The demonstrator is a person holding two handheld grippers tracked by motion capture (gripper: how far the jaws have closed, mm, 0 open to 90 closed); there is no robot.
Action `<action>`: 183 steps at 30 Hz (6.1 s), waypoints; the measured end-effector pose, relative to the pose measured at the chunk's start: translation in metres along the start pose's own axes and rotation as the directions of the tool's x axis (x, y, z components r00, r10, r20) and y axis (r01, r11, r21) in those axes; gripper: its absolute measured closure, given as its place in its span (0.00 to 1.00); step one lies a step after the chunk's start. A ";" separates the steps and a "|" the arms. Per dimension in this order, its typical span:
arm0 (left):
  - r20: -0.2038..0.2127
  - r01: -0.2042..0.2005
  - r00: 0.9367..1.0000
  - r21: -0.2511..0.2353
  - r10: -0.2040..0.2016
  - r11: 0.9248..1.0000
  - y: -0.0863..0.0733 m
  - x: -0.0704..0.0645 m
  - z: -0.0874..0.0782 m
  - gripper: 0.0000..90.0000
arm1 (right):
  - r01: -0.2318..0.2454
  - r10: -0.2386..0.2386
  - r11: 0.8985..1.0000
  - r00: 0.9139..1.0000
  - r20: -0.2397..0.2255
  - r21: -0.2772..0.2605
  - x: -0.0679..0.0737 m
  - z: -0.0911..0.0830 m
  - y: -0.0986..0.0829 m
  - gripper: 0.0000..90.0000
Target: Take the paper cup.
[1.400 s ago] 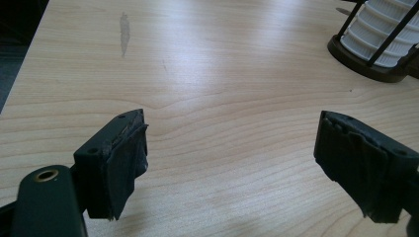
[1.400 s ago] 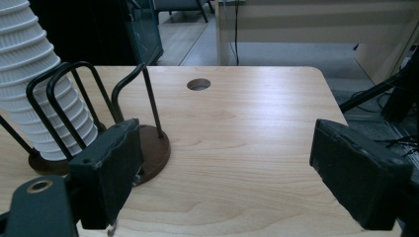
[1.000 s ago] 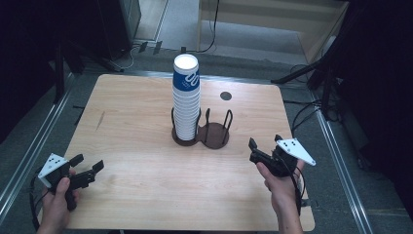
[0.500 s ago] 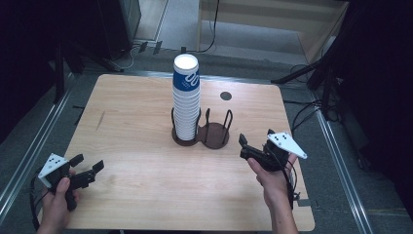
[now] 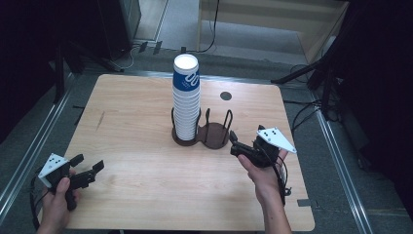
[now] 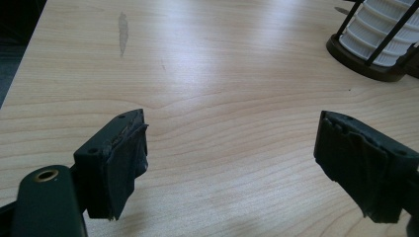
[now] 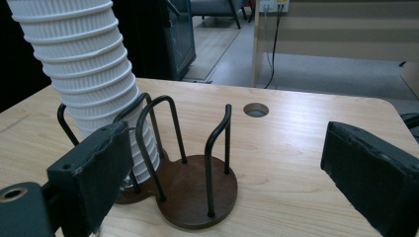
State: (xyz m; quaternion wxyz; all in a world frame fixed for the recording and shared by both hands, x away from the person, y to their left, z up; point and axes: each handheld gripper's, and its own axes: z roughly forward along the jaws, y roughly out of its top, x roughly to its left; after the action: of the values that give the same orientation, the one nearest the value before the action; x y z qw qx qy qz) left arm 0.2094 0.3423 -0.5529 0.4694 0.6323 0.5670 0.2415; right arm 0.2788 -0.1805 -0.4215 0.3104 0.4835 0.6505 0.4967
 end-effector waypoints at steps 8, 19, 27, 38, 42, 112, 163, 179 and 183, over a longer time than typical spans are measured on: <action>0.000 0.002 1.000 -0.004 -0.002 1.000 0.000 0.000 0.000 0.15 | -0.004 0.004 1.000 1.000 -0.012 0.000 0.007 0.005 0.003 0.06; -0.001 0.003 1.000 -0.006 -0.003 1.000 0.000 0.000 0.000 0.15 | 0.001 -0.002 1.000 0.999 -0.034 -0.008 0.019 0.012 0.010 0.06; 0.000 0.005 1.000 -0.007 -0.005 1.000 0.000 0.000 0.000 0.15 | 0.007 -0.008 1.000 0.999 -0.048 -0.014 0.028 0.017 0.015 0.06; 0.001 0.003 1.000 -0.005 -0.003 1.000 0.000 0.001 0.000 0.15 | 0.008 -0.010 1.000 0.997 -0.078 -0.019 0.042 0.024 0.021 0.06; 0.000 0.003 1.000 -0.005 -0.003 1.000 0.000 0.000 0.000 0.15 | 0.011 -0.013 1.000 0.996 -0.085 -0.024 0.046 0.026 0.024 0.06; 0.006 -0.002 1.000 -0.008 0.002 1.000 0.000 0.000 0.000 0.15 | 0.008 -0.019 0.998 0.986 -0.164 -0.066 0.107 0.070 0.055 0.06; 0.014 -0.002 1.000 -0.004 0.003 1.000 0.000 0.000 0.000 0.15 | 0.036 -0.047 0.981 0.998 -0.053 -0.192 0.128 0.114 0.073 0.12; 0.015 -0.007 1.000 -0.004 0.007 1.000 0.000 0.000 0.001 0.15 | 0.052 -0.059 0.980 0.998 -0.033 -0.194 0.135 0.122 0.076 0.18; 0.016 -0.007 1.000 -0.004 0.007 1.000 0.000 0.000 0.001 0.15 | 0.049 -0.057 0.980 0.998 -0.039 -0.193 0.134 0.121 0.076 0.18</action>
State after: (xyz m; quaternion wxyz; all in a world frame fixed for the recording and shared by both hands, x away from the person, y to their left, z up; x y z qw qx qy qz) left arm 0.2100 0.3421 -0.5528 0.4741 0.6354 0.5605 0.2394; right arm 0.3651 -0.0100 -0.3770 0.3542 0.4227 0.6189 0.5593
